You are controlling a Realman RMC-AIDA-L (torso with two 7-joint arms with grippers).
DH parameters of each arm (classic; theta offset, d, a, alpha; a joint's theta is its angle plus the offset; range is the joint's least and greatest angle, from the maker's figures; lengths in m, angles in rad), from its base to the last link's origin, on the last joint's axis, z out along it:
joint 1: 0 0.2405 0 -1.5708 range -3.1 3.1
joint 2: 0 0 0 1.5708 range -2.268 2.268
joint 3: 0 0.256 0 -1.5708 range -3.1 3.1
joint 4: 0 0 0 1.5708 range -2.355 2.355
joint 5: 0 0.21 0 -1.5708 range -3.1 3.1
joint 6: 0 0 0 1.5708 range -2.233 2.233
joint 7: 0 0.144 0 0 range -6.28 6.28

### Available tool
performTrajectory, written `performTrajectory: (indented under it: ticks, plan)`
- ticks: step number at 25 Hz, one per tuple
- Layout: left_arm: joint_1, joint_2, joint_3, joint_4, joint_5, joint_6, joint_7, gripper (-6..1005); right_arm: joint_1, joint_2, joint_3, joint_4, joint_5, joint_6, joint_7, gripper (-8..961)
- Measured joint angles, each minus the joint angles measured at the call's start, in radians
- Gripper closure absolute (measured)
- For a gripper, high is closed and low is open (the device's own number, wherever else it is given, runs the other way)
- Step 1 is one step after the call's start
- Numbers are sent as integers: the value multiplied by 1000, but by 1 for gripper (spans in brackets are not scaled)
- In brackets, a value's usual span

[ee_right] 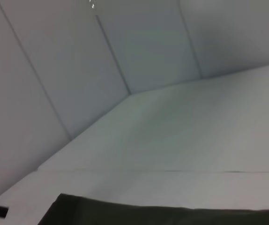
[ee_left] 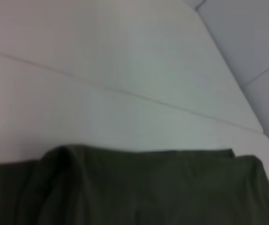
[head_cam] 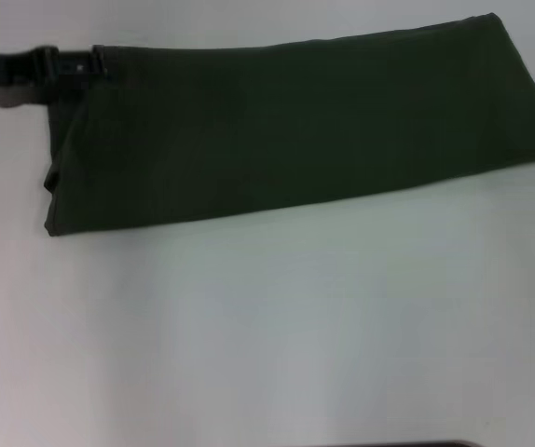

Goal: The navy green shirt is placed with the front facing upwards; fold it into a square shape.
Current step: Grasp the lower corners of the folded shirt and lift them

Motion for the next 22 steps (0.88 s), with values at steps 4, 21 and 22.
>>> performTrajectory:
  ticks: [4,21,22]
  plan:
    - [17,17,-9,92,6,-9,32,92,-52,22,43,17,3,-34,-49,35]
    - [142,33,-59,158,19,22,59,93,-99,21,55,100,-17,-52,-44,35]
    - [142,32,-58,163,20,19,57,94,-97,20,56,100,-17,-51,-42,35]
